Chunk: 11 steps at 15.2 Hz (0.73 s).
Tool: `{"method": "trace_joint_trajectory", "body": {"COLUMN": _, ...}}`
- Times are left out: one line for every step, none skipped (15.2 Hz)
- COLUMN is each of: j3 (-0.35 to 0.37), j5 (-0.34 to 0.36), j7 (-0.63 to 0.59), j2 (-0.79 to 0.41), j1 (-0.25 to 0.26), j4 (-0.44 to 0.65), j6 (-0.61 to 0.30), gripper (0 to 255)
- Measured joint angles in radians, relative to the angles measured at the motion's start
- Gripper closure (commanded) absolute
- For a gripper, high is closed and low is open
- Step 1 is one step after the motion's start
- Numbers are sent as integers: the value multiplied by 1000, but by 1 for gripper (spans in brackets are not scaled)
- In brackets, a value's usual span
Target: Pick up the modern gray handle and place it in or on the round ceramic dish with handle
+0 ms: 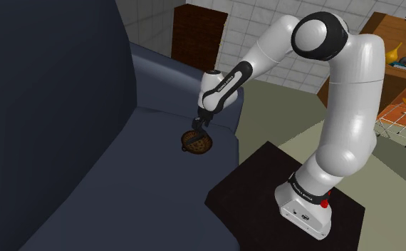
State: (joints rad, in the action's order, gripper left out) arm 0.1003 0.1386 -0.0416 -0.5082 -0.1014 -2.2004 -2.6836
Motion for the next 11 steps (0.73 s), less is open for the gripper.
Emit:
{"method": "trace_joint_trajectory", "body": {"j3": 0, "j5": 0, "j7": 0, "j2": 0, "j1": 0, "j4": 0, "j6": 0, "gripper": 0}}
{"method": "trace_joint_trajectory", "body": {"j3": 4, "j5": -4, "j7": 3, "j2": 15, "j1": -3, "j4": -1, "j6": 14, "gripper": 0}}
{"method": "trace_joint_trajectory", "body": {"j3": 8, "j5": -8, "j7": 4, "j2": 40, "j1": -4, "j4": -9, "j6": 31, "gripper": 0}}
{"method": "trace_joint_trajectory", "body": {"j3": 13, "j5": -15, "j7": 13, "j2": 65, "j1": -11, "j4": -8, "j6": 56, "gripper": 0}}
{"method": "trace_joint_trajectory", "body": {"j3": 19, "j5": -21, "j7": 15, "j2": 93, "j1": -12, "j4": -11, "j6": 81, "gripper": 0}}
{"method": "trace_joint_trajectory", "body": {"j3": 21, "j5": -24, "j7": 18, "j2": 105, "j1": -14, "j4": -13, "j6": 90, "gripper": 0}}
{"method": "trace_joint_trajectory", "body": {"j3": 22, "j5": -26, "j7": 19, "j2": 112, "j1": -15, "j4": -16, "j6": 95, "gripper": 0}}
{"method": "trace_joint_trajectory", "body": {"j3": 22, "j5": -26, "j7": 19, "j2": 114, "j1": -15, "j4": -16, "j6": 97, "gripper": 0}}
{"method": "trace_joint_trajectory", "body": {"j3": 22, "j5": -27, "j7": 19, "j2": 116, "j1": -15, "j4": -17, "j6": 98, "gripper": 0}}
{"method": "trace_joint_trajectory", "body": {"j3": 23, "j5": -27, "j7": 19, "j2": 116, "j1": -15, "j4": -17, "j6": 98, "gripper": 0}}
{"method": "trace_joint_trajectory", "body": {"j3": 23, "j5": -27, "j7": 19, "j2": 117, "j1": -16, "j4": -17, "j6": 99, "gripper": 0}}
